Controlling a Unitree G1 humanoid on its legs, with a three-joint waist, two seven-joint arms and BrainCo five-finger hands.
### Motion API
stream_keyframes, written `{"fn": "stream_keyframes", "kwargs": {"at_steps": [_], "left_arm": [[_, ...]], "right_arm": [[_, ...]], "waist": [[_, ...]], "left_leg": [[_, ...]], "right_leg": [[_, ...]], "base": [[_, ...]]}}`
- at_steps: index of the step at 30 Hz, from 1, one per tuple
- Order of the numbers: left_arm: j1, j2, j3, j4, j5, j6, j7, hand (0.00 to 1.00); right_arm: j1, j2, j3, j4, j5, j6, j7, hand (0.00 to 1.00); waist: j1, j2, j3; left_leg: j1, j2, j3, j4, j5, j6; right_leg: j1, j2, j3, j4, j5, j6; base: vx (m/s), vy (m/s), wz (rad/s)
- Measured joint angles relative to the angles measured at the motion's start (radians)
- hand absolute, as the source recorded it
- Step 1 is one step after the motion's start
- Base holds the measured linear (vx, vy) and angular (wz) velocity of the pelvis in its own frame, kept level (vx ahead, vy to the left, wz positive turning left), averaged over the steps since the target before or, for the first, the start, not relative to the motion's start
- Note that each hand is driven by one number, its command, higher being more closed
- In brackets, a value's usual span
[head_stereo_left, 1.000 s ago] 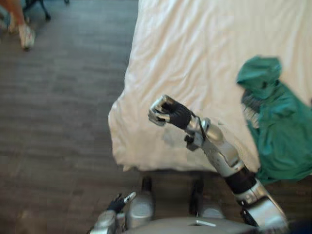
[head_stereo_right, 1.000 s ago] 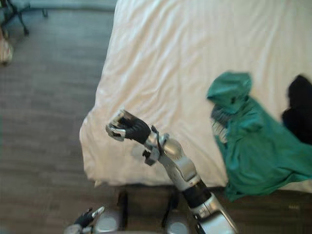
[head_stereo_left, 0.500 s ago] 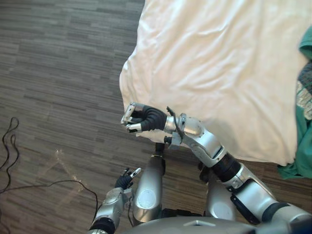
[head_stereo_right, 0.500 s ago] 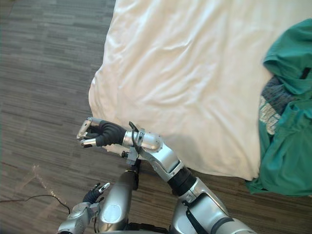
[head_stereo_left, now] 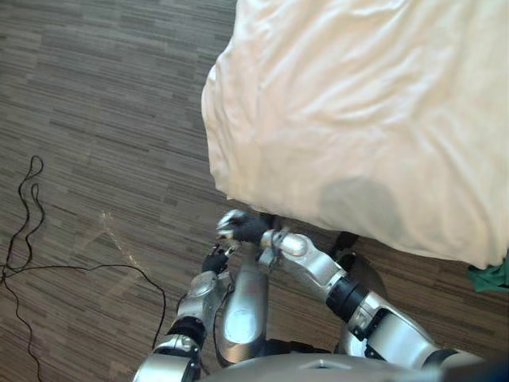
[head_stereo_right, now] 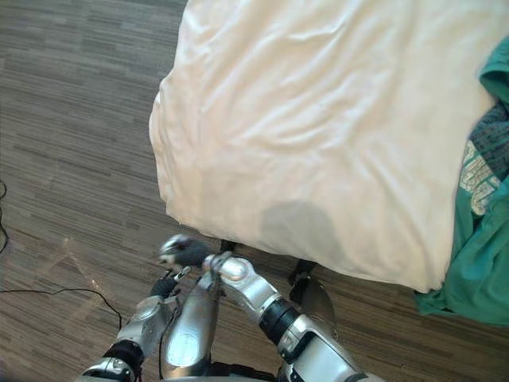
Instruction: Tidy the bed and pick cloth on bed and put in laundry
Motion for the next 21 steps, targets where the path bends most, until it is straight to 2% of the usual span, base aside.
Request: {"fn": "stream_keyframes", "kwargs": {"at_steps": [2, 4, 6, 13, 17, 19, 21], "left_arm": [[-0.041, -0.018, 0.010, 0.014, -0.008, 0.019, 0.019, 0.00], [-0.076, -0.042, 0.049, 0.018, -0.031, 0.037, 0.020, 0.00], [-0.109, -0.081, 0.101, -0.004, -0.038, 0.056, 0.029, 0.00], [-0.117, -0.136, 0.224, -0.122, -0.067, 0.101, 0.073, 0.00], [-0.117, -0.141, 0.272, -0.150, -0.068, 0.129, 0.097, 0.00], [-0.109, -0.139, 0.285, -0.170, -0.068, 0.141, 0.097, 0.00], [-0.097, -0.126, 0.286, -0.174, -0.067, 0.143, 0.092, 0.00]], "right_arm": [[-0.044, -0.061, -0.140, 0.084, 0.001, -0.070, -0.027, 1.00], [-0.084, -0.115, -0.200, 0.101, 0.003, -0.099, -0.016, 1.00], [-0.081, -0.143, -0.232, 0.097, 0.038, -0.126, 0.029, 1.00], [-0.006, -0.145, -0.384, -0.030, 0.231, -0.126, 0.101, 1.00], [0.067, -0.136, -0.512, -0.078, 0.359, -0.129, 0.111, 1.00], [0.112, -0.137, -0.613, -0.079, 0.404, -0.150, 0.124, 1.00], [0.171, -0.137, -0.690, -0.103, 0.431, -0.189, 0.144, 1.00]], "waist": [[-0.013, -0.001, 0.000], [-0.030, -0.001, 0.000], [-0.046, -0.001, 0.000], [-0.069, -0.004, 0.002], [-0.079, -0.021, 0.011], [-0.082, -0.027, 0.015], [-0.108, -0.040, 0.022]], "left_leg": [[-0.012, -0.005, 0.033, -0.027, 0.020, 0.002], [-0.033, -0.009, 0.051, -0.039, 0.035, 0.002], [-0.054, -0.006, 0.066, -0.047, 0.047, -0.001], [-0.120, 0.002, 0.105, -0.018, 0.050, 0.001], [-0.143, 0.012, 0.137, 0.039, 0.023, 0.015], [-0.139, 0.017, 0.162, 0.080, -0.006, 0.024], [-0.109, 0.028, 0.191, 0.110, -0.040, 0.035]], "right_leg": [[-0.055, -0.010, 0.035, 0.024, 0.000, 0.000], [-0.100, -0.015, 0.053, 0.040, 0.003, -0.001], [-0.145, -0.016, 0.069, 0.061, 0.003, -0.003], [-0.212, -0.016, 0.087, 0.078, 0.008, -0.008], [-0.213, -0.013, 0.104, 0.062, 0.033, -0.005], [-0.200, -0.008, 0.127, 0.051, 0.044, 0.001], [-0.153, -0.004, 0.133, 0.024, 0.056, 0.007]], "base": [[-0.07, -0.026, -0.17], [-0.05, -0.028, -0.14], [-0.03, -0.064, -0.10], [-0.02, -0.047, -0.02], [-0.02, 0.015, -0.17], [-0.01, 0.045, -0.33], [0.02, 0.053, -0.35]]}}
